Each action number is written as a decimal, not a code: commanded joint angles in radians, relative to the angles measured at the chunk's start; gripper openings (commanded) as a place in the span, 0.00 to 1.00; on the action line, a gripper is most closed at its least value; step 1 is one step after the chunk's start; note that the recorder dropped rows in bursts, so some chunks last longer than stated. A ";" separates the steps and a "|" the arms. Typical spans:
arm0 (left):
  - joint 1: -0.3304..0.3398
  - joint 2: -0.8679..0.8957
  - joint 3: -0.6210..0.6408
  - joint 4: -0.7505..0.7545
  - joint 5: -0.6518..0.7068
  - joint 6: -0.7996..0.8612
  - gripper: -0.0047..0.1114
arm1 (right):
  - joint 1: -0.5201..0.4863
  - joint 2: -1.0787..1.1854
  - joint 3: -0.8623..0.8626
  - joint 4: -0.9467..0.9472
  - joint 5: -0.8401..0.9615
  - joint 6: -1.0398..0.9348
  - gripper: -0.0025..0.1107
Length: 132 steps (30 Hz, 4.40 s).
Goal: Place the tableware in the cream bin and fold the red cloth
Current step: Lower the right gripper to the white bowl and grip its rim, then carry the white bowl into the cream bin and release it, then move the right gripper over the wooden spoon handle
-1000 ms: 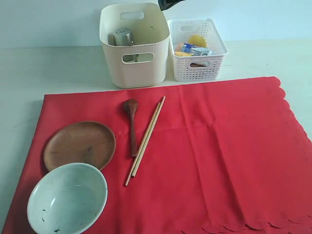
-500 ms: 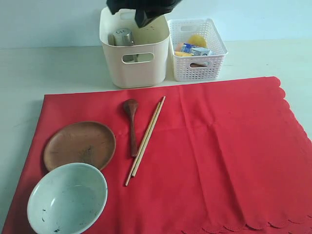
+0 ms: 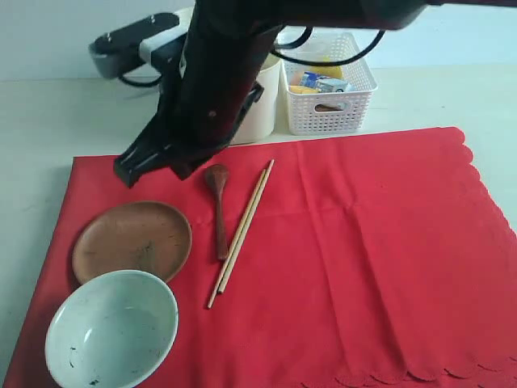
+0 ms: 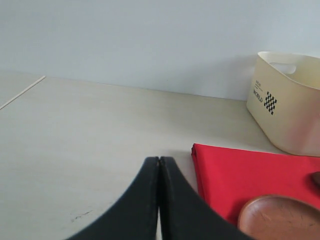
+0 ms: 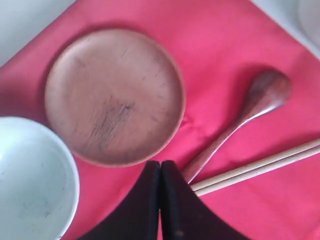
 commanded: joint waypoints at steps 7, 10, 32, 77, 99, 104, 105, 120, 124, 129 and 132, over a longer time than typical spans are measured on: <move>0.000 -0.005 -0.003 -0.006 -0.012 0.000 0.05 | 0.148 0.042 0.058 -0.008 -0.032 -0.004 0.10; 0.000 -0.005 -0.003 -0.006 -0.012 0.000 0.05 | 0.166 0.078 0.058 -0.008 -0.037 0.026 0.20; 0.000 -0.005 -0.003 -0.006 -0.012 0.000 0.05 | 0.177 0.197 0.058 0.090 -0.041 -0.026 0.02; 0.000 -0.005 -0.003 -0.006 -0.012 0.000 0.05 | -0.376 -0.030 0.058 -0.018 -0.786 0.305 0.02; 0.000 -0.005 -0.003 -0.006 -0.012 0.000 0.05 | -0.393 0.086 0.058 -0.018 -0.893 0.320 0.12; 0.000 -0.005 -0.003 -0.006 -0.012 0.000 0.05 | -0.393 0.086 0.058 -0.018 -0.893 0.318 0.32; 0.000 -0.005 -0.003 -0.006 -0.012 0.000 0.05 | -0.393 0.086 0.058 -0.018 -0.893 0.318 0.36; 0.000 -0.005 -0.003 -0.006 -0.012 0.000 0.05 | -0.393 0.006 0.058 -0.052 -0.728 0.316 0.53; 0.000 -0.005 -0.003 -0.006 -0.012 0.000 0.05 | -0.393 -0.044 0.058 -0.107 -0.642 0.316 0.53; 0.000 -0.005 -0.003 -0.006 -0.012 0.000 0.05 | -0.393 -0.093 0.058 -0.139 -0.547 0.316 0.53; 0.000 -0.005 -0.003 -0.006 -0.012 0.000 0.05 | -0.393 -0.120 0.058 -0.139 -0.466 0.307 0.52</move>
